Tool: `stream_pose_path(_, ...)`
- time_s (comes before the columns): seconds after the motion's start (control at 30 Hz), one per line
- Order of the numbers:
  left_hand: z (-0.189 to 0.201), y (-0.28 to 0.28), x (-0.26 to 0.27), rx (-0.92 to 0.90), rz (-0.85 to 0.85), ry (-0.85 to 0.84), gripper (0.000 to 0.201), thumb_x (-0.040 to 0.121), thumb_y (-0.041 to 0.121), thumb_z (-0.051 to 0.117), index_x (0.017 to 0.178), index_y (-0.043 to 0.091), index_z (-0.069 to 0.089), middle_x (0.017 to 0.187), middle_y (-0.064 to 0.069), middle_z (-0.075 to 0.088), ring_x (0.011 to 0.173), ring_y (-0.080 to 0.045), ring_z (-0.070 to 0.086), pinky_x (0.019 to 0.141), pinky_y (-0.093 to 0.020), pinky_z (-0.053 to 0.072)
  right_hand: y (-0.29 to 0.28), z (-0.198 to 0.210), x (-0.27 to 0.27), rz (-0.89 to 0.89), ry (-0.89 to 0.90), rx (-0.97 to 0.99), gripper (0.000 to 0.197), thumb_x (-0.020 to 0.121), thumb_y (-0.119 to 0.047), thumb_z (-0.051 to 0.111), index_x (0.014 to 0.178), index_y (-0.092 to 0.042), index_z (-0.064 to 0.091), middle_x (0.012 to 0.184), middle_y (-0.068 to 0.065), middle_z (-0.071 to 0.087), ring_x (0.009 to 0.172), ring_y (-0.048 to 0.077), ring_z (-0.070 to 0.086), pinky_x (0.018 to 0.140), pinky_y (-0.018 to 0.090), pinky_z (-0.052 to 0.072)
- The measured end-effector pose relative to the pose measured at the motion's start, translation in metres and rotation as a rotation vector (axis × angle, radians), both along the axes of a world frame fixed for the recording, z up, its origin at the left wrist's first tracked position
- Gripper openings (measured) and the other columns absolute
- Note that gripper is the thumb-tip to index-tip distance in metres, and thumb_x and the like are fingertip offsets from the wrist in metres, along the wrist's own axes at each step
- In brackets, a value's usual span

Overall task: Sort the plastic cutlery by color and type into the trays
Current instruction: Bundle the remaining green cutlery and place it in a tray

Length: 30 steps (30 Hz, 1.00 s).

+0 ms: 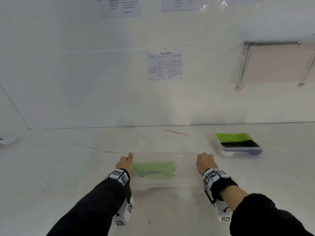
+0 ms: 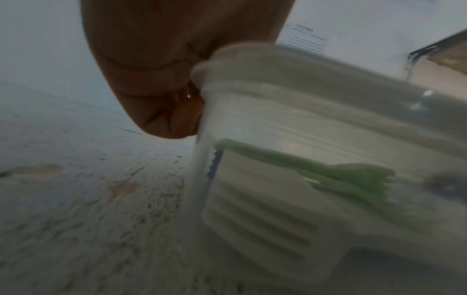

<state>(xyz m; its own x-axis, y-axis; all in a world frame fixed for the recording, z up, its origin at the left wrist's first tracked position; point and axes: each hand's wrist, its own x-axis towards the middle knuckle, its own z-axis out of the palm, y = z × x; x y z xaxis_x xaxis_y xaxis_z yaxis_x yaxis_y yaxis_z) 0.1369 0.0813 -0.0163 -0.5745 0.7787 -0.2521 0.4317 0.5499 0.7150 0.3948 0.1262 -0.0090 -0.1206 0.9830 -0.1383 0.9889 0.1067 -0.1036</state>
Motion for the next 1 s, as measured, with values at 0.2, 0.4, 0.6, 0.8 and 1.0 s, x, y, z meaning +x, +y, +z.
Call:
stream_pose_path(0.2,-0.011,0.007,-0.002,-0.018,-0.014,-0.062,0.044,0.1,0.036,0.034,0.128,0.003,0.045,0.133,-0.019,0.049,0.123,-0.032,0.046,0.097,-0.031,0.033,0.009,-0.017,0.007,-0.097,0.151,0.074,0.038,0.098,-0.002,0.024,0.135,0.003,0.03,0.136,0.018,0.038,0.126,0.03,0.039,0.105,0.033,0.032)
stream_pose_path(0.4,-0.018,0.015,-0.011,-0.03,-0.055,-0.09,0.045,0.102,0.033,0.031,0.133,0.003,0.043,0.138,-0.016,0.046,0.127,-0.03,0.043,0.102,-0.031,0.031,0.017,-0.024,0.007,-0.312,0.406,-0.005,0.036,0.103,-0.019,0.02,0.121,0.001,0.043,0.129,0.023,0.048,0.119,0.034,0.048,0.095,0.036,0.039)
stream_pose_path(0.6,-0.023,0.016,-0.01,0.023,-0.064,-0.046,0.034,0.101,0.03,0.032,0.122,0.007,0.046,0.124,-0.019,0.053,0.115,-0.033,0.049,0.095,-0.032,0.035,0.017,-0.026,0.007,-0.364,0.518,-0.022,0.036,0.103,-0.023,0.02,0.118,0.002,0.041,0.12,0.028,0.054,0.111,0.039,0.054,0.086,0.037,0.041)
stream_pose_path(0.8,-0.017,0.009,-0.004,0.075,-0.088,0.057,0.033,0.1,0.029,0.035,0.118,0.006,0.052,0.118,-0.021,0.058,0.109,-0.034,0.052,0.089,-0.032,0.038,0.012,-0.019,0.005,-0.371,0.512,-0.015,0.038,0.103,-0.023,0.021,0.12,0.002,0.043,0.124,0.027,0.052,0.114,0.039,0.051,0.089,0.037,0.041)
stream_pose_path(1.0,-0.012,-0.004,-0.004,-0.093,-0.054,0.106,0.054,0.101,0.041,0.027,0.124,-0.003,0.051,0.128,-0.023,0.052,0.119,-0.036,0.048,0.096,-0.033,0.036,0.004,-0.009,0.01,-0.419,0.565,-0.037,0.041,0.1,-0.026,0.029,0.123,0.002,0.048,0.125,0.023,0.053,0.115,0.036,0.05,0.091,0.036,0.04)
